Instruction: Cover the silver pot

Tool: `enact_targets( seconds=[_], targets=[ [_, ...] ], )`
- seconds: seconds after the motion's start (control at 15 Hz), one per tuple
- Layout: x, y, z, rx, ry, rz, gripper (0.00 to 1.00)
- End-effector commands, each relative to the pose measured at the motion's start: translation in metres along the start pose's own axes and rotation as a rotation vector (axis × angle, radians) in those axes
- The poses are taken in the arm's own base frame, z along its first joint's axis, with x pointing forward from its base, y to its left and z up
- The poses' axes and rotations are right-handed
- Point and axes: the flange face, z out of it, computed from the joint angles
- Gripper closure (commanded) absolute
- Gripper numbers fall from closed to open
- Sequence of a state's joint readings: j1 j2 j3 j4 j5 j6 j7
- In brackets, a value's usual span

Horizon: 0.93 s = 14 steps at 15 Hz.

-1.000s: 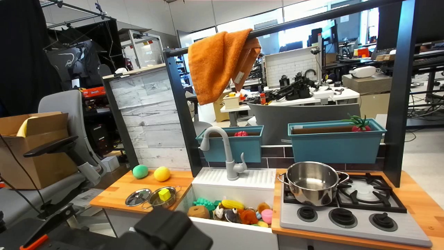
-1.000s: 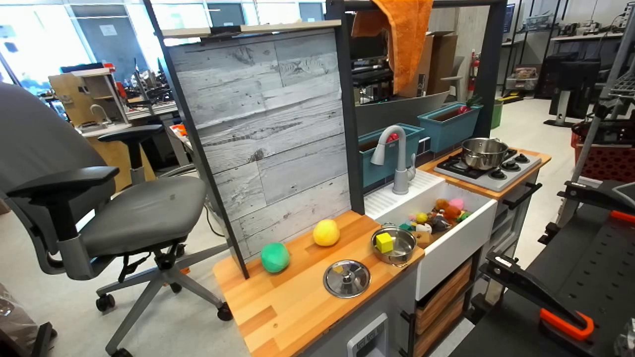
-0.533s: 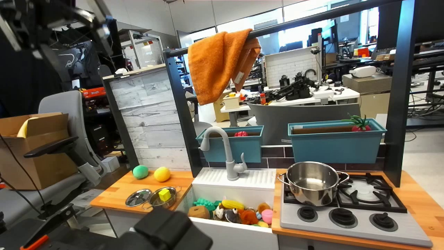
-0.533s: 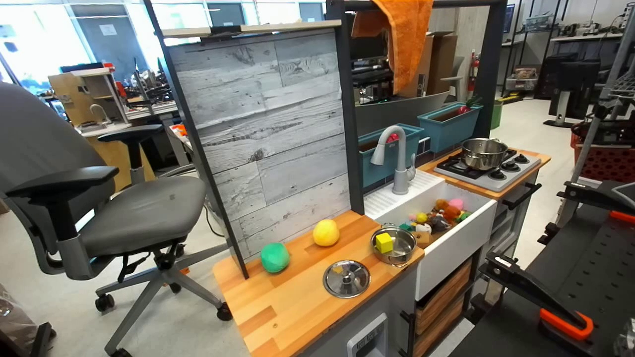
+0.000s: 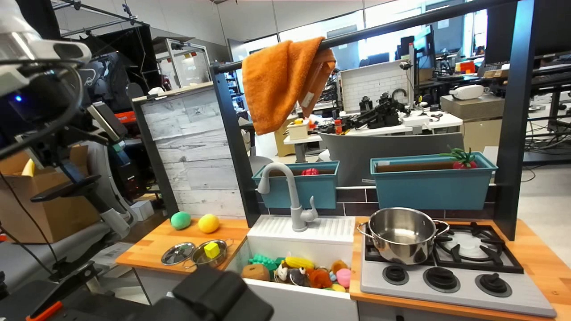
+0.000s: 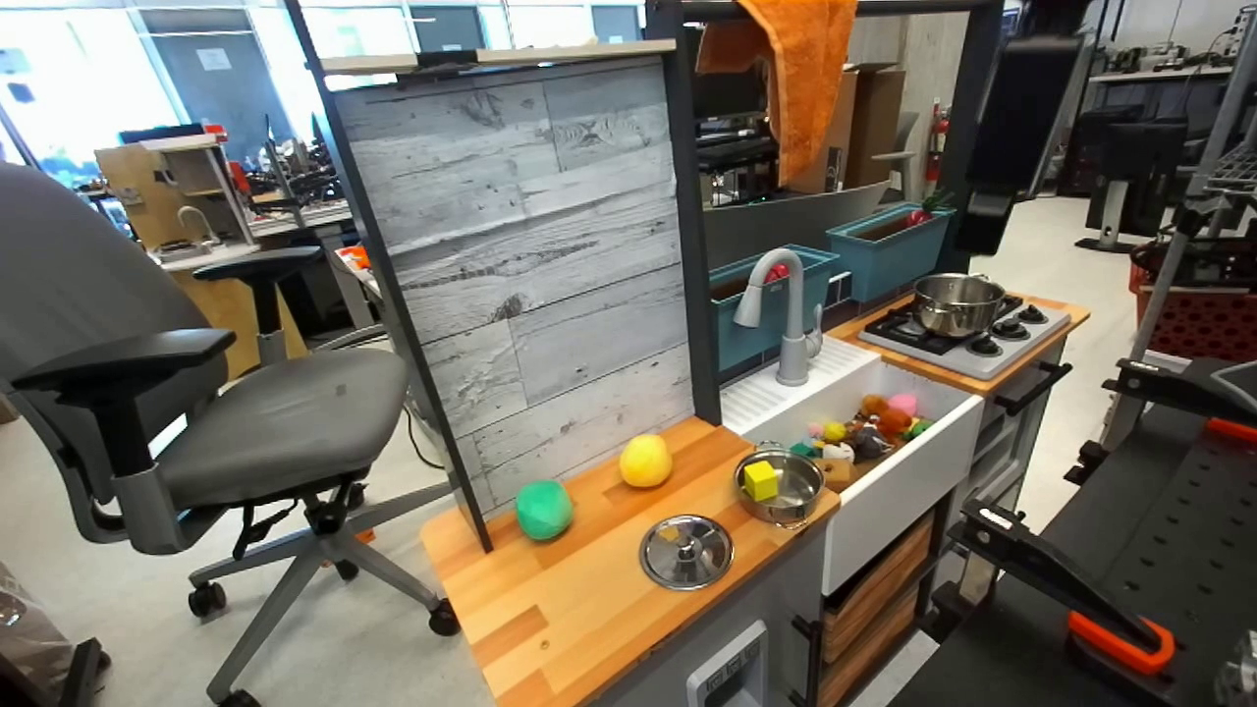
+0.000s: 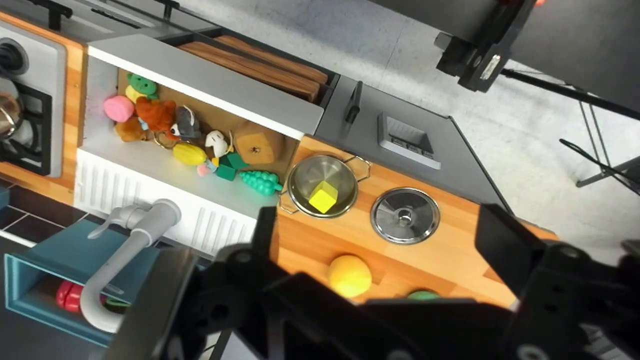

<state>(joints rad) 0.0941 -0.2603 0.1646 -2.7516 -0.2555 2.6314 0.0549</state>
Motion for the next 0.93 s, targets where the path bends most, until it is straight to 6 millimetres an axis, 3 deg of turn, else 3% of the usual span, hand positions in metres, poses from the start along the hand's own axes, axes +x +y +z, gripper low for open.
enact_targets(
  seconds=[0.0, 0.13, 0.33, 0.6, 0.87],
  targets=[
    [0.04, 0.008, 0.052, -0.027, 0.012, 0.047, 0.0],
    [0.056, 0.021, 0.076, -0.078, -0.013, 0.047, 0.0],
    [0.077, 0.027, 0.13, -0.103, -0.047, 0.014, 0.0],
    [0.102, 0.005, 0.207, -0.057, -0.108, -0.062, 0.0],
    [0.134, -0.024, 0.262, -0.026, -0.147, -0.116, 0.0]
  ],
)
